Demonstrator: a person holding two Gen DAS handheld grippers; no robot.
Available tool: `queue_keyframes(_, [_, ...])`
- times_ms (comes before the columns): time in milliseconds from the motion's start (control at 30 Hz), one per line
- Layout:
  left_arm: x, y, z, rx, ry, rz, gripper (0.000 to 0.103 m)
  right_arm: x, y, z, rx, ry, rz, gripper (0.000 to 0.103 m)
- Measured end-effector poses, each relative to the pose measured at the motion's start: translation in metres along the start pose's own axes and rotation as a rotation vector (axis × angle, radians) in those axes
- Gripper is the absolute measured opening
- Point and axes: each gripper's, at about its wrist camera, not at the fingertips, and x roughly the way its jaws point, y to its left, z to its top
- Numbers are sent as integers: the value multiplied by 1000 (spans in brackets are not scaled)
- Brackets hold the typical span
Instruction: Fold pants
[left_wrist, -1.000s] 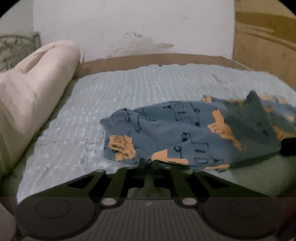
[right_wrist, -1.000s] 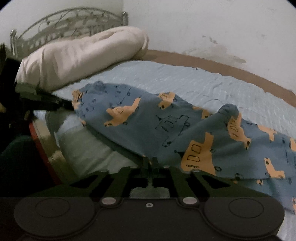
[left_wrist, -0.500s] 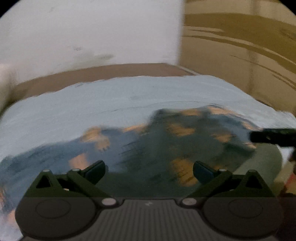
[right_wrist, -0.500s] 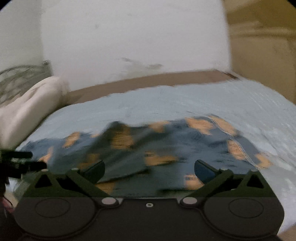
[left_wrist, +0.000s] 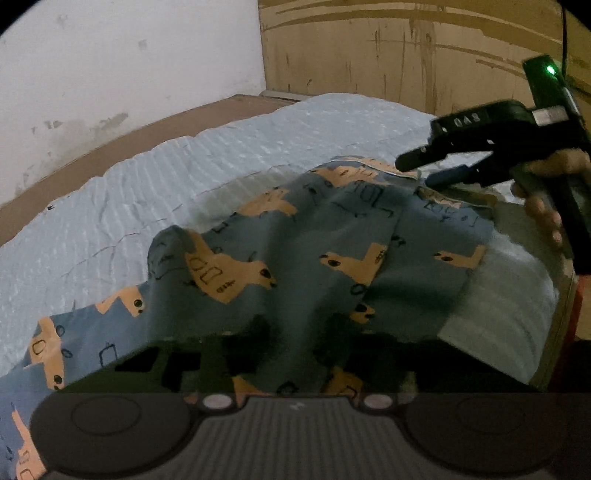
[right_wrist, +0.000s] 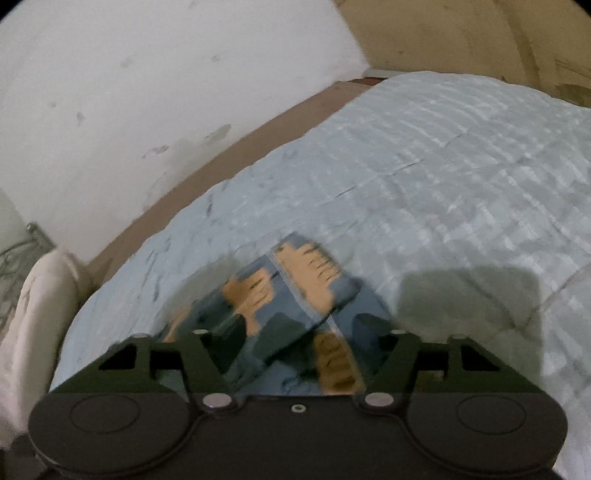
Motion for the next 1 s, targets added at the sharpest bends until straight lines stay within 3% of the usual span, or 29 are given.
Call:
queue_keyframes(67, [-1, -1, 3, -7, 4, 31, 10, 8, -3, 6, 33, 6, -7, 55])
queue_keyframes(100, [-2, 0, 4, -17, 2, 36, 8, 14, -4, 10, 50, 13, -11, 52])
queue_keyframes(233, [-14, 6, 7, -59, -19, 23, 2, 17, -7, 17, 88, 1, -46, 6])
queue_keyframes(367, [-30, 9, 14, -59, -50, -3, 2, 4, -7, 22, 82, -39, -10, 3])
queue_keyframes(567, [-51, 2, 13, -3, -69, -70, 2, -68, 1, 16, 6, -159, -8, 3])
queue_keyframes(700, [-44, -10, 0, 60, -25, -79, 2, -91, -11, -12, -13, -131, -66, 3])
queue_keyframes(833, [-36, -16, -11, 75, 4, -73, 3, -87, -27, -35, 13, -93, -116, 3])
queue_keyframes(1000, [-41, -12, -11, 30, -6, -89, 19, -83, -30, -45, 11, -91, -133, 7])
